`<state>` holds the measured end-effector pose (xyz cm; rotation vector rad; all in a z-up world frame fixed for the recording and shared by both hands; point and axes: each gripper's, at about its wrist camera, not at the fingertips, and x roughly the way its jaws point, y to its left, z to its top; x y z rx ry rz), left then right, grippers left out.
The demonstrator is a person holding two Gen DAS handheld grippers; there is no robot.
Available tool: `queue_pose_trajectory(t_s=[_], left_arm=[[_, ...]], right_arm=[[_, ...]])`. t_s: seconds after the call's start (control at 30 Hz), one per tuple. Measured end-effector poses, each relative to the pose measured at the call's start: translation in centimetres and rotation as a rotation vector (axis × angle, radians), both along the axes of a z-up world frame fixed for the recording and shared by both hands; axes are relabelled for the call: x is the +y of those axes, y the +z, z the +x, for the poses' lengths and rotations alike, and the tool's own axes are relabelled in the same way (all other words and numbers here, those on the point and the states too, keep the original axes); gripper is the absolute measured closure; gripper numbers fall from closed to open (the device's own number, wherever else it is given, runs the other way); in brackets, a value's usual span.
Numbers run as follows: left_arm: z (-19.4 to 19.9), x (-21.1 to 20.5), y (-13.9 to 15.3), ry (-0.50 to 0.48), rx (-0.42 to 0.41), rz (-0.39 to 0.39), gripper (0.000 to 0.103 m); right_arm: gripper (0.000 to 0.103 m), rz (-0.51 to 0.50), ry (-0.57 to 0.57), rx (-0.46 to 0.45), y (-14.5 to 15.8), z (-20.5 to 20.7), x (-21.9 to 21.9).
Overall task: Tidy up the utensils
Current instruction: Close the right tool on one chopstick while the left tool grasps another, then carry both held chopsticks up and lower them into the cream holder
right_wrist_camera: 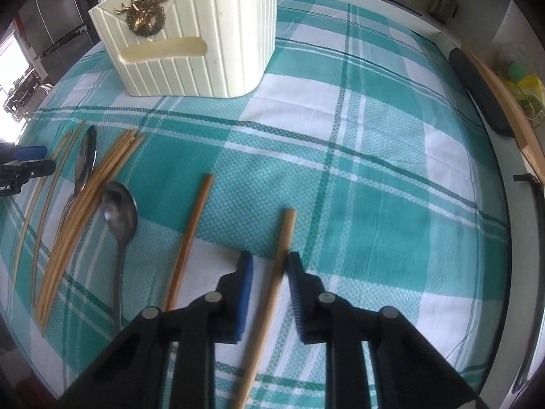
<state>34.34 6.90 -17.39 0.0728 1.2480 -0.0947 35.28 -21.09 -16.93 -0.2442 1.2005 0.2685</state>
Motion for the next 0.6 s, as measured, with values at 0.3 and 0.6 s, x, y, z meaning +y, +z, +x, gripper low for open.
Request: queue_pose_trajectory(t_s=[0.3,0.6], left_arm=[[-1.4,0.9,4.1,0.046,-0.122,-0.105,0.098],[-6.6,2.1,14.5,0.026,-0.395,-0.198,0.098]], right_arm=[[0.095,0.160,-0.055,-0.111,4.2,-0.9,-1.4],[0.095,0.316,-0.035,-0.330,13.9,-5.3,-3.2]])
